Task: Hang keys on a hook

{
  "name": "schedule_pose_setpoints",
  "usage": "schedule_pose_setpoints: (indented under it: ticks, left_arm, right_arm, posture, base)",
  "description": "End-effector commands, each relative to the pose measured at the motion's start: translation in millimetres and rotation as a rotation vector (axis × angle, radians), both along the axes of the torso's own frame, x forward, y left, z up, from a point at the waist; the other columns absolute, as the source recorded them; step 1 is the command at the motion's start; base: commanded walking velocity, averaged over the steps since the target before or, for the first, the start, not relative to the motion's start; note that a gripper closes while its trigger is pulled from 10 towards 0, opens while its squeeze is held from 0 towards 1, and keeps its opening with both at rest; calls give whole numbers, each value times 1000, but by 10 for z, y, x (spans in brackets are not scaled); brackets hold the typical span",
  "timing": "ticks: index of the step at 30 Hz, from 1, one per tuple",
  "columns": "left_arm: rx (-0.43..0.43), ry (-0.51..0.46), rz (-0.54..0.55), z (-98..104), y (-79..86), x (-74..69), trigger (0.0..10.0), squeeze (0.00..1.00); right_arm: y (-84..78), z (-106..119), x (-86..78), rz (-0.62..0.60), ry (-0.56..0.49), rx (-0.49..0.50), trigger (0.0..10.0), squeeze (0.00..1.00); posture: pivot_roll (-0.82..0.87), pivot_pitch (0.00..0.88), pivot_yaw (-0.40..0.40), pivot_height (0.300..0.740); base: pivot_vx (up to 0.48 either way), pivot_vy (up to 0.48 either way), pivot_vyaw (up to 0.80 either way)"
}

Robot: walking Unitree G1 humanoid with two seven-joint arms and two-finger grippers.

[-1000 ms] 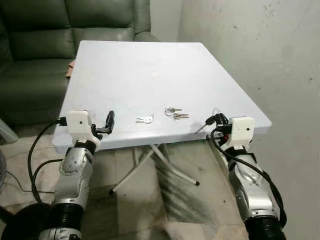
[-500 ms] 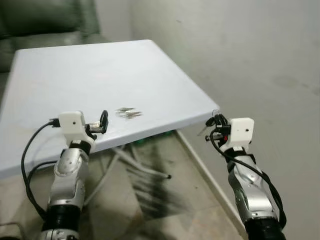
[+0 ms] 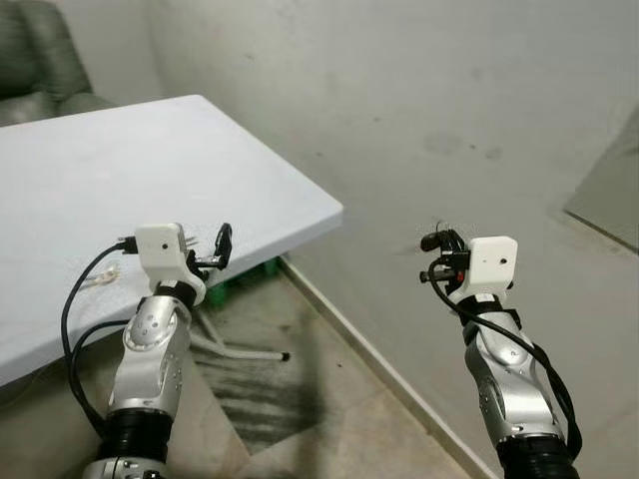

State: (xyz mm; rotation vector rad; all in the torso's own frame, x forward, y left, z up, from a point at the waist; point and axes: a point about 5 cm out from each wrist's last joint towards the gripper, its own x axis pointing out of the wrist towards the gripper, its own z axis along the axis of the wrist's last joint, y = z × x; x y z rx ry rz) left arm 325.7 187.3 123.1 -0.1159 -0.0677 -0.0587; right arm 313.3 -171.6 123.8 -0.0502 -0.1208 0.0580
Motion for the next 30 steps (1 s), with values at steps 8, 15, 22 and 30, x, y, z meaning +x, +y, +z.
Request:
schedule_pose_setpoints:
  ticks: [8,15,22,30]
  left_arm:
    - [22,1,-3,33,-23,24,10000,0]
    - [22,6,-4,16,-13,16,10000,0]
    - [9,33,-1,-24,-8,8,10000,0]
    - [13,70,19,-62,-2,11,10000,0]
  right_arm:
    - [16,25,-7,6,-8,-6,10000,0]
    - [15,12,-22,8,-5,-8,10000,0]
    - [28,12,-29,16,-4,-11,10000,0]
    - [26,9,-28,22,0,-17,10000,0]
  posture:
    - [16,0,-18,740]
    - [16,0,-19,740]
    - [18,0,-24,740]
    - [22,0,-30,740]
  base:
    - [0,0,-708]
    - [0,0,-706]
    - [0,339,-706]
    - [0,60,-708]
